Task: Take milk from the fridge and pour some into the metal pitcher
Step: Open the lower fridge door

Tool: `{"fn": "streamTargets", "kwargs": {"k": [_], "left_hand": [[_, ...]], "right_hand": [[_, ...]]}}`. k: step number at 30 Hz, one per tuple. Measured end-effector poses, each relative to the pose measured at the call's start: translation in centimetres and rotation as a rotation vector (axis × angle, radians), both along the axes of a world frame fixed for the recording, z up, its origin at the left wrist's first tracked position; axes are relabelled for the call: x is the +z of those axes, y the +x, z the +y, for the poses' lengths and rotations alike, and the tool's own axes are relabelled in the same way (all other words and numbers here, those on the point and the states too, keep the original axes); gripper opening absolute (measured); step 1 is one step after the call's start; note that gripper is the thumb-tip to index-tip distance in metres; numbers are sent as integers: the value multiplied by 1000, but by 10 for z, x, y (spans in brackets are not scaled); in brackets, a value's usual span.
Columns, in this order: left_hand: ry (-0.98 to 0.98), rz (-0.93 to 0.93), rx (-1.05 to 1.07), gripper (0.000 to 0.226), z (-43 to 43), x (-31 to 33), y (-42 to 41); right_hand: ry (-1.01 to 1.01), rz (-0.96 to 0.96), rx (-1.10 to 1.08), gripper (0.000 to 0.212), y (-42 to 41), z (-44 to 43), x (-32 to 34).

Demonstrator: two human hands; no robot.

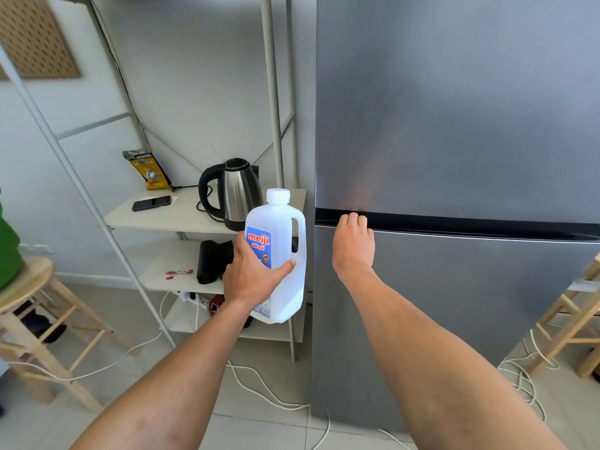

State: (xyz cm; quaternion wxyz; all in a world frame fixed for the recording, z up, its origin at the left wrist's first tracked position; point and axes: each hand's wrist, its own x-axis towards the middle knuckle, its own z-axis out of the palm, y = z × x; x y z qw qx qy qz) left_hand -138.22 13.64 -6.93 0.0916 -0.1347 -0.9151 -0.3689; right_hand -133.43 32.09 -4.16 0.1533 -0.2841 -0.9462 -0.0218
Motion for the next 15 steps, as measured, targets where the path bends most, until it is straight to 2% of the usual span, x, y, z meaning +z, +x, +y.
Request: {"fn": "streamTargets", "kwargs": {"k": [15], "left_hand": [[7,18,-33,102,-27,-1,-12]], "right_hand": [[-21,-30,16,52,19,-14,4]]}}
